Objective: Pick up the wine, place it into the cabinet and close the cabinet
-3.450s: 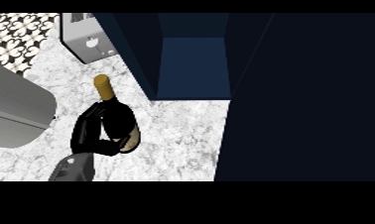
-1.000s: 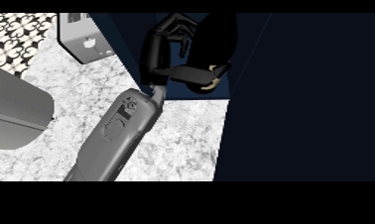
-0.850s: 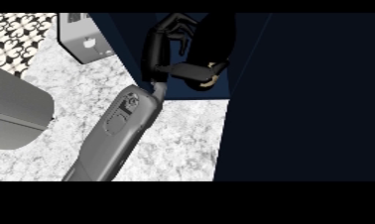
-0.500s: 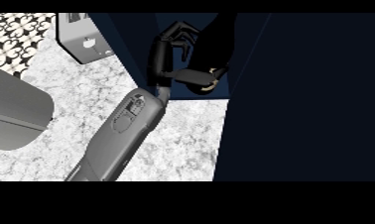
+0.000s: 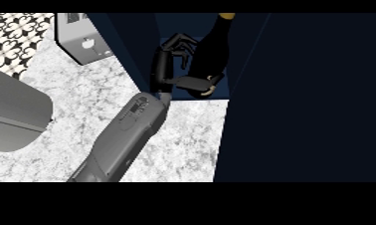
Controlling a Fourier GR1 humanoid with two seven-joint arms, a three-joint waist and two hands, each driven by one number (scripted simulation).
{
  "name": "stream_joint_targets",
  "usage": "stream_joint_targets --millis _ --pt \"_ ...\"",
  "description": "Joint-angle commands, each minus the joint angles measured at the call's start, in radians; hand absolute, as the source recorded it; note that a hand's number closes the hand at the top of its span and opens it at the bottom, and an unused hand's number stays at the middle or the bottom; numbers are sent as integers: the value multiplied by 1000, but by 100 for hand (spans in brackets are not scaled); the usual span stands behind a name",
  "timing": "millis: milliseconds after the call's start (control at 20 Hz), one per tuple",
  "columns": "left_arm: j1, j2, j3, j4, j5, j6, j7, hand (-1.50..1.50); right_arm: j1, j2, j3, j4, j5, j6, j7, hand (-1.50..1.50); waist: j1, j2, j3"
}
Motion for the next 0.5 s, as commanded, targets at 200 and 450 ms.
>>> stream_joint_targets --millis 200,450 --pt "-93 0 -19 255 28 14 -96 150 67 31 -6 -72 -94 26 -21 -150 -16 6 0" --pt "-60 0 -49 268 80 44 -169 150 -9 14 18 -35 -29 -5 14 -150 -3 2 -1"
